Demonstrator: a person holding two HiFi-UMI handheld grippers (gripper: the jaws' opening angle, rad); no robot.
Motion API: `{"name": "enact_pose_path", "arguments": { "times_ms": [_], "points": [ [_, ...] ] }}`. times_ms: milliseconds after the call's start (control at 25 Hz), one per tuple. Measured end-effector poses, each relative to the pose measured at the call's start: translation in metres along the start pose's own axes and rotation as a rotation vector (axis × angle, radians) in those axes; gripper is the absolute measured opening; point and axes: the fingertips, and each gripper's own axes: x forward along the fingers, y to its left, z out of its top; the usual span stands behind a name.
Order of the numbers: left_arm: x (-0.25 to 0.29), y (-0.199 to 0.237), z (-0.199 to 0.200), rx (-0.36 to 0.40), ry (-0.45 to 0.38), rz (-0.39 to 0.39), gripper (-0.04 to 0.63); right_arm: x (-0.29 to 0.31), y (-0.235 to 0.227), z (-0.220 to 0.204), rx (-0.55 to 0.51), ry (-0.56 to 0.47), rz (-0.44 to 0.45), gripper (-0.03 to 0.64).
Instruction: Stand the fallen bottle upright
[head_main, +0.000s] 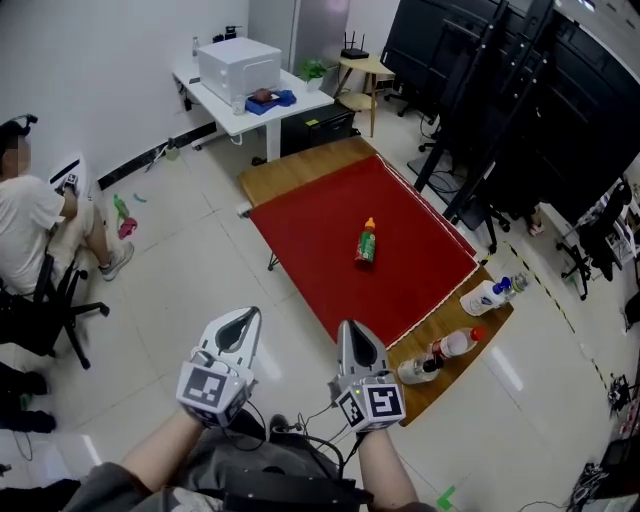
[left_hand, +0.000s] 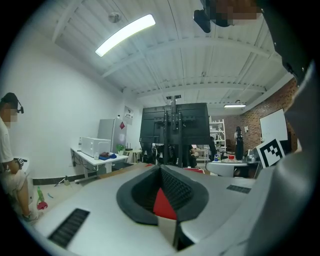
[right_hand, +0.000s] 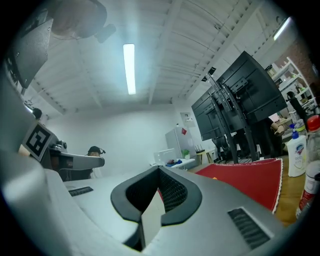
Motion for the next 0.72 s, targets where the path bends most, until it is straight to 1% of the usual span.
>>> {"name": "enact_pose_path", "arguments": {
  "times_ms": [160, 240, 360, 560, 720],
  "points": [
    [0.027, 0.002, 0.003, 0.003, 0.002, -0.023, 0.028, 0.013, -0.017, -0.001, 0.01, -0.008, -0.02, -0.002],
    [0.041, 0.002, 0.002, 0.015, 0.001, -0.046, 0.028, 0.018, -0.023, -0.002, -0.002, -0.005, -0.03, -0.002],
    [0.065, 0.008, 0.001, 0.007, -0.001, -0.062, 0.028, 0.028, -0.034, -0.005, -0.014, -0.001, -0.048, -0.002],
    [0.105, 0.032, 0.001, 0.006, -0.024, -0.095, 0.028, 0.047, -0.057, -0.008, -0.029, -0.008, -0.12, -0.002],
    [0.142, 0.065, -0.006, -0.009, -0.02, -0.13, 0.028, 0.075, -0.073, -0.017, -0.039, -0.004, -0.188, -0.003]
  ]
}}
